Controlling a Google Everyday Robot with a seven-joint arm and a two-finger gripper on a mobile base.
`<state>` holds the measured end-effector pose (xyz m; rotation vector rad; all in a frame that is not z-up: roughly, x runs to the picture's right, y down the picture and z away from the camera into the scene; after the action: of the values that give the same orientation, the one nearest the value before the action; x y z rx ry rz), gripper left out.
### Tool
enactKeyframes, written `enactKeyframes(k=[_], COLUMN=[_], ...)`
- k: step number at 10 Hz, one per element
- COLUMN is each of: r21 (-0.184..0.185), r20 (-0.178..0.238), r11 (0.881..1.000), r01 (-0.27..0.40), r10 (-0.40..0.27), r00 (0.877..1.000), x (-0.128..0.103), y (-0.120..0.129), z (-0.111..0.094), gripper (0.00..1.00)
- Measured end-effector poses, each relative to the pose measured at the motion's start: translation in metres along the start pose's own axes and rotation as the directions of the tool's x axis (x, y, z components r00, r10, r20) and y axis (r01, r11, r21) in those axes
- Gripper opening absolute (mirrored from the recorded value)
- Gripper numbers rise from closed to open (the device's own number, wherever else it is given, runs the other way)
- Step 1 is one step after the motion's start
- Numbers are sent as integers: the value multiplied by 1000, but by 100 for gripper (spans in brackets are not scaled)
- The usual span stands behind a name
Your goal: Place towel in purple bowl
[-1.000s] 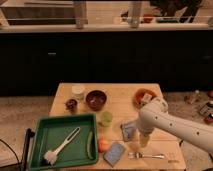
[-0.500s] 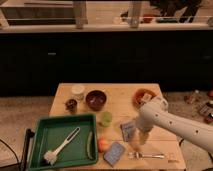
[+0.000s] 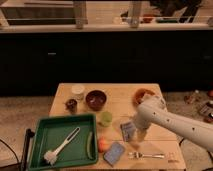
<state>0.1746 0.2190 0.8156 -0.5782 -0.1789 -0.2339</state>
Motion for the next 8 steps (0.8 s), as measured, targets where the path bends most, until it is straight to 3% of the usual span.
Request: enactKeyframes(k=[8], r21=[-58], r20=[2], r11=[997], r01=[52], r10=[-52], r00=[999], x=[-8], y=[-4], z=[23], gripper=[80])
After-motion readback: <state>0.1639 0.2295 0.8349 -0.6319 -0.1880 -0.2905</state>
